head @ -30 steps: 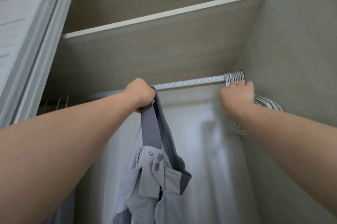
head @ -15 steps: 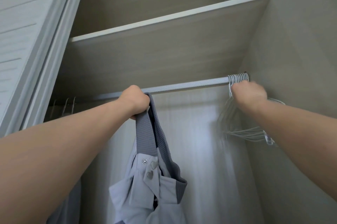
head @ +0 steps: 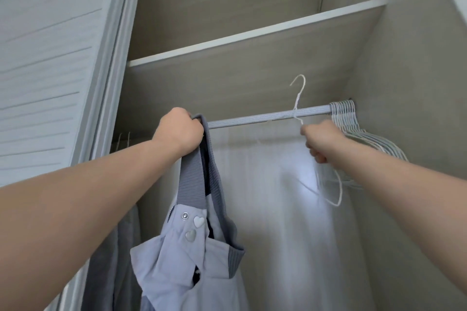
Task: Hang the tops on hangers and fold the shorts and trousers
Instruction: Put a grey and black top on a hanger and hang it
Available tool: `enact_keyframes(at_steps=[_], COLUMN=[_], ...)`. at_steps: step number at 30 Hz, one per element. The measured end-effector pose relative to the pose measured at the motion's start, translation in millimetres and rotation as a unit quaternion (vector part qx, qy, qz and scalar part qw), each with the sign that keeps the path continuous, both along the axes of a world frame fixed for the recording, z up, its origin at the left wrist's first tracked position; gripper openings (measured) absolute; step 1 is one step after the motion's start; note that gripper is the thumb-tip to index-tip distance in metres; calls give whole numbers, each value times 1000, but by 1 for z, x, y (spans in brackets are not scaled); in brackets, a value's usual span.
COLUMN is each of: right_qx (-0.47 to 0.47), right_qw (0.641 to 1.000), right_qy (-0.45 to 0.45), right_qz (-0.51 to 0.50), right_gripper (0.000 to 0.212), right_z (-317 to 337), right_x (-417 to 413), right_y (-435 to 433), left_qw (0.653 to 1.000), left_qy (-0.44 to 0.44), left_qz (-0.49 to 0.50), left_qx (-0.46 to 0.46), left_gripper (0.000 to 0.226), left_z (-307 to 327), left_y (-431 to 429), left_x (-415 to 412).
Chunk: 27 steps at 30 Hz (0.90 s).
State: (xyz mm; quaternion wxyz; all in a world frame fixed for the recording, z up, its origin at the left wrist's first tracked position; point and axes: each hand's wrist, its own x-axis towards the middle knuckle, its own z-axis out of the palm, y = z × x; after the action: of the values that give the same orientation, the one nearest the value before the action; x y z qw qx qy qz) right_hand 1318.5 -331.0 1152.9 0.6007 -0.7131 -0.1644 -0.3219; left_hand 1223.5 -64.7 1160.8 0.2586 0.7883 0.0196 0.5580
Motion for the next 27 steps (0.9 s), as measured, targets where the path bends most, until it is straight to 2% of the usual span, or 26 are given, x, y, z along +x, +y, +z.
enact_keyframes(at_steps=[2,6,11,15,18,20,27], right_qx=[16,40,132,105,75,69,104], right_qw=[998,993,968,949,950,948,877], right_qy=[0,-18,-54,-37,-14,-38,-62], right_qz=[64,106,208,295,302,308,465], right_gripper=[17,16,16,14,14,18,22], right_z=[-17,-39,-35,-30,-36,-42,-67], right_x=[-13,-49,-103,-140,-170,-191,-289], right_y=[11,27,27,26,25,24,17], left_qw=[1000,999,993,988,981,975,943], left_qy=[-12,-24,-68,-96,-122,-131,-161], left_qz=[5,4,4,52,107,139,265], left_qx=[-7,-45,-99,-107,-109,-110,-120], left_gripper=[28,26,23,11,8,9,8], left_z=[-1,-2,12,29,33,33,19], left_y=[4,8,1,-20,-40,-51,-78], left_x=[-14,-48,-116,-186,-241,-278,-412])
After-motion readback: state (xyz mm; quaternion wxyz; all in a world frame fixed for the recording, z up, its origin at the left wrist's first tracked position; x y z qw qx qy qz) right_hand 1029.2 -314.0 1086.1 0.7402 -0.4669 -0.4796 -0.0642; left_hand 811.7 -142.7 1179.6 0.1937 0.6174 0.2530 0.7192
